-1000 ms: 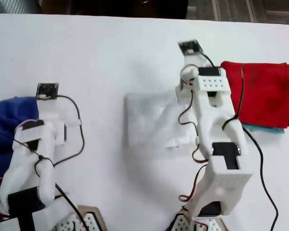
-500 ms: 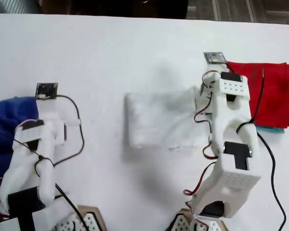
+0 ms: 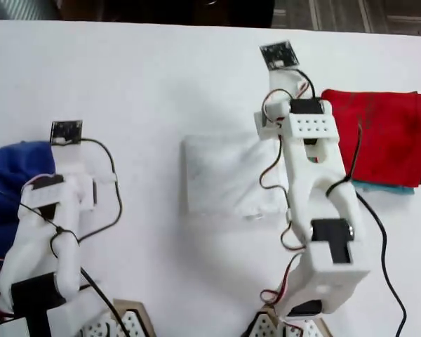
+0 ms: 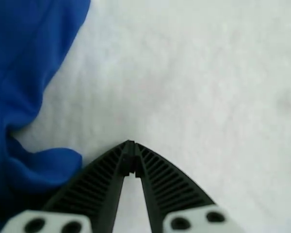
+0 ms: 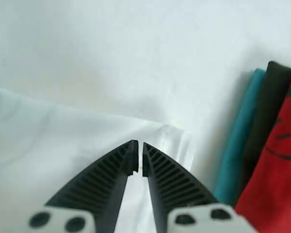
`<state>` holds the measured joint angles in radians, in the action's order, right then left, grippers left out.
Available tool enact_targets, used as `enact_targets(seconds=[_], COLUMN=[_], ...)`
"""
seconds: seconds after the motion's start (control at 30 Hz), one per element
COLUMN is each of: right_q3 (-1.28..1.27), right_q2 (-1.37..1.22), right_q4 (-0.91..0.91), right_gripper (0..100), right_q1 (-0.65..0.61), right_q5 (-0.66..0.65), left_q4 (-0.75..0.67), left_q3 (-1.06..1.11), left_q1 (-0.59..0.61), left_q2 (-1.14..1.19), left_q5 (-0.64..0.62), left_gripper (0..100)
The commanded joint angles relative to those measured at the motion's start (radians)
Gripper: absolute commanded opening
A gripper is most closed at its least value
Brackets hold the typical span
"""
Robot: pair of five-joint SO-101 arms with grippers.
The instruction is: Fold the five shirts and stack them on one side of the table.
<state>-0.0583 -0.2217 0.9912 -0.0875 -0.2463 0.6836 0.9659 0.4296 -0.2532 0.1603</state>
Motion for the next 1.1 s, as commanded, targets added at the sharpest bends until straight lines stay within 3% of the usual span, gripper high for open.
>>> enact_targets(seconds=[0.0,0.63,0.77,0.87,1.07], right_q3=[0.008,0.055,0.071,0.020,-0.391], right_q2=[-0.048,-0.007,0.110,0.209,0.504], right_q4=[-0.031,0.134,0.240,0.294,0.117], right_gripper=[2.0,2.0,2.0,2.0,2.0], right_q1=[0.053,0.142,0.107,0.070,0.016], right_q5=[-0.002,-0.002,0.008,0.008,0.006], left_q4=[-0.015,0.015,0.235,0.304,0.410], left_q3=[-0.005,-0.027,-0.254,-0.449,-0.826], left_q1=[-0.006,-0.006,-0.055,-0.146,-0.371], left_q2=[-0.011,-0.015,-0.037,0.003,0.302], left_q5=[-0.005,-0.006,-0.008,-0.006,-0.012], left_gripper=[3,3,3,3,3])
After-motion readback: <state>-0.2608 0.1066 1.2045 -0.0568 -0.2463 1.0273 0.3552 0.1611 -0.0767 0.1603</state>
